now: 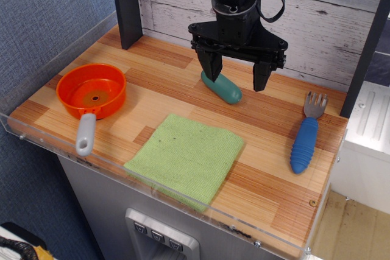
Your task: Move the cucumber and place it at left edge of the green cloth.
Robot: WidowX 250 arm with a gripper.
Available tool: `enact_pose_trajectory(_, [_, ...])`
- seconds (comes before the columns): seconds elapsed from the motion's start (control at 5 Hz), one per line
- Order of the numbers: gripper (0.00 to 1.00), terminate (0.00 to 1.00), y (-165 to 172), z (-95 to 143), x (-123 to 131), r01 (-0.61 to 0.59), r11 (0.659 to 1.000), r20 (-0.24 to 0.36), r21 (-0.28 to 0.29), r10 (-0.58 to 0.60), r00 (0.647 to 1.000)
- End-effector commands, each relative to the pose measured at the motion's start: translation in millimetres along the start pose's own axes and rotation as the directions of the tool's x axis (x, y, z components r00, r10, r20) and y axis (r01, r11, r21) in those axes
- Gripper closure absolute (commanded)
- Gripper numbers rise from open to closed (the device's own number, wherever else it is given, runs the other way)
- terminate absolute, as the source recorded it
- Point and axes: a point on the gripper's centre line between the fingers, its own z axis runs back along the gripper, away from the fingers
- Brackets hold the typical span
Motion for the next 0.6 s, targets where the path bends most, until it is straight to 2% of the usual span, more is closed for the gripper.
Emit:
enact_pose_trajectory(0.0, [0.0,0.0,0,0,0,0.0,1.0,0.0,0.0,0.0,1.0])
enact_pose_trajectory(0.2, [0.0,0.0,2,3,10,-0.239,0.97,0.109,0.052,0.232,0.967])
enact_pose_trajectory(0.4, [0.0,0.0,7,-2,19,-0.472,0.877,0.114,0.085,0.462,0.879])
